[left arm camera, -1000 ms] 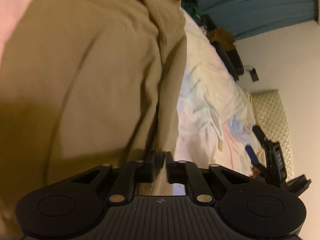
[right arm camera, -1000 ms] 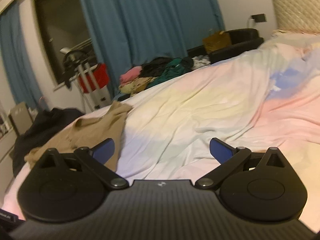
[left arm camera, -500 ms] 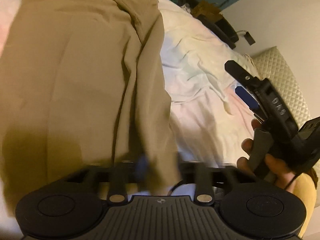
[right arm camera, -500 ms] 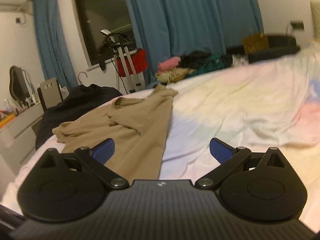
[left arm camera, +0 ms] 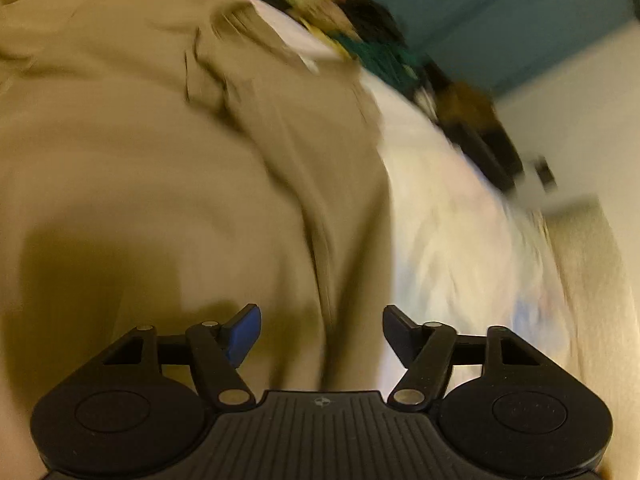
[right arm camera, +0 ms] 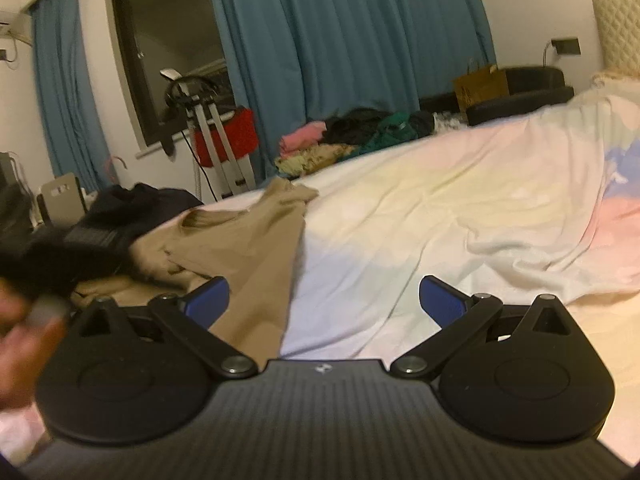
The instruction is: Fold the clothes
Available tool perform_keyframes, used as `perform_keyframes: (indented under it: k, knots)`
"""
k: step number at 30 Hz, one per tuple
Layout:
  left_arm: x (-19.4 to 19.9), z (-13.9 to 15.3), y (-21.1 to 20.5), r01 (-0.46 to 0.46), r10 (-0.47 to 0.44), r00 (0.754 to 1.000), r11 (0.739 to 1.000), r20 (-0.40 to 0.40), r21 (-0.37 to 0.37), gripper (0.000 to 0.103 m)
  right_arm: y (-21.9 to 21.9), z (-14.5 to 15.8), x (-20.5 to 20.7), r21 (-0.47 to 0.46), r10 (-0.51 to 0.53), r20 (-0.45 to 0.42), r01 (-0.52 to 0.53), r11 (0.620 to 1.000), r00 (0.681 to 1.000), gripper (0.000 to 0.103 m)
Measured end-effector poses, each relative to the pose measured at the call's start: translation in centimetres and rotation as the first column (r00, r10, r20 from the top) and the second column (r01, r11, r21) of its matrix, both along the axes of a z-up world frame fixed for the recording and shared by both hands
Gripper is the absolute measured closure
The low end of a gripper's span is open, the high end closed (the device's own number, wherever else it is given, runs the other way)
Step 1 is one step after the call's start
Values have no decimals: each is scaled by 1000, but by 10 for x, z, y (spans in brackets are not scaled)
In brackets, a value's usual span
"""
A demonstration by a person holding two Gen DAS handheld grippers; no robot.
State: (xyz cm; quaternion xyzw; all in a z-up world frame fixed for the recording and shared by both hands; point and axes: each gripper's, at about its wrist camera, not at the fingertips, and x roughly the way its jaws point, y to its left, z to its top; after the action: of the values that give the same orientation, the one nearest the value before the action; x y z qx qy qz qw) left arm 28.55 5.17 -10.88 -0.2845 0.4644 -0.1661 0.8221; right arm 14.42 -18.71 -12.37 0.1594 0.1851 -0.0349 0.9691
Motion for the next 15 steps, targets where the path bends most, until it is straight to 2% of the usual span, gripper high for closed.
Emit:
perform_keyframes:
  k: [2,4,5,7,8,9,12,15]
  knots:
    - [29,-8,5,-88,88,996,996,-6,-14,38,-2,-7,8,15,1,-19,-1,1000,1000,0]
    - [54,-16,8,-151,150,988,987,-18,-45,54,-5,-12,15,28,3,-30,-2,1000,1000,0]
    - [64,-18,8,-160,159,987,986,-14,-44,57,-7,-14,19,32,3,-30,-2,999,1000,0]
    - [78,-21,5,-175,175,985,984,4,-18,83,-9,-18,24,37,5,-31,-4,999,1000,0]
    - [83,-20,2,-163,163,987,987,8,11,86,-9,-20,27,38,7,-33,-6,999,999,0]
    - [87,-19,-1,-144,144,990,989,8,43,92,-10,-23,31,42,8,-41,-6,999,999,0]
    - [96,5,-3,-79,70,995,988,66,132,97,-14,-32,39,70,6,-71,-1,998,997,0]
    - [100,35,2,-119,83,980,974,181,195,100,-16,-37,44,91,9,-79,-2,996,997,0]
